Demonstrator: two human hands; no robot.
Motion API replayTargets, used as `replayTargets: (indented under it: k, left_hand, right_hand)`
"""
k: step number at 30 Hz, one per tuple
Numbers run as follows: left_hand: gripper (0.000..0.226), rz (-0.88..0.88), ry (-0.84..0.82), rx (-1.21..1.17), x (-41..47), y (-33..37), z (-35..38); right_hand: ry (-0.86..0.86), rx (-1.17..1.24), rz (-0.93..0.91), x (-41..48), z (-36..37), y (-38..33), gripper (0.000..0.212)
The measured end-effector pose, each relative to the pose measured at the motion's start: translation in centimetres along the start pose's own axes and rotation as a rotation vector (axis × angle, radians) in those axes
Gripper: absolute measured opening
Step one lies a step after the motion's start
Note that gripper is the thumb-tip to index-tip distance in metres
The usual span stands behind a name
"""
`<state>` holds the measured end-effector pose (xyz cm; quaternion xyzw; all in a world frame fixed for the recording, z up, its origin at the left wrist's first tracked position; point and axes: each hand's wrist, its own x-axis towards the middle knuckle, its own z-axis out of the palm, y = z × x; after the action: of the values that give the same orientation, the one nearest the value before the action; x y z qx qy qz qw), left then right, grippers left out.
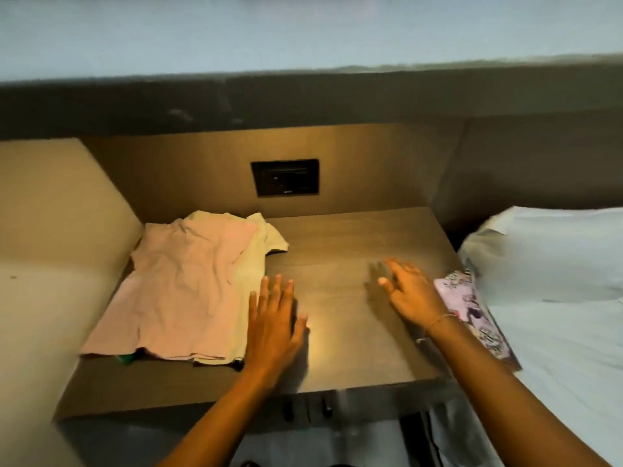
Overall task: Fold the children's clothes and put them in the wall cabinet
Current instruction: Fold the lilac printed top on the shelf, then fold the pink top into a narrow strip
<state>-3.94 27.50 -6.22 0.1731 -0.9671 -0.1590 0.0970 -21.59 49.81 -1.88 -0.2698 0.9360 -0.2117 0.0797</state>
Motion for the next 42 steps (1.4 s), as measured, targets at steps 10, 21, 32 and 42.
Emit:
replayTargets:
  k: [10,21,32,42]
  left_hand:
    - [0.075,-0.319,-0.129,0.090,-6.7,-15.1,-4.2]
    - [0.039,-0.364,0.007,-0.038,-6.2,-18.4,-6.8]
    - [0.008,-0.422,0.255,-0.038,-4.9,-20.1,-9.4]
    - [0.035,-0.452,0.118,0.107,-3.7,-17.6,-7.7]
  right_hand:
    - [-0.151,-0.184,-0.591,12.4,9.2,-21.7,0.046]
    - [-0.127,-0.203,-0.465,15.1,13.9,-26.5,0.025]
    - [-0.125,0.043,-0.306,16.5,12.2,-30.0,0.025]
    - [-0.068,0.044,-0.417,14.8,9.7,-30.9,0.016]
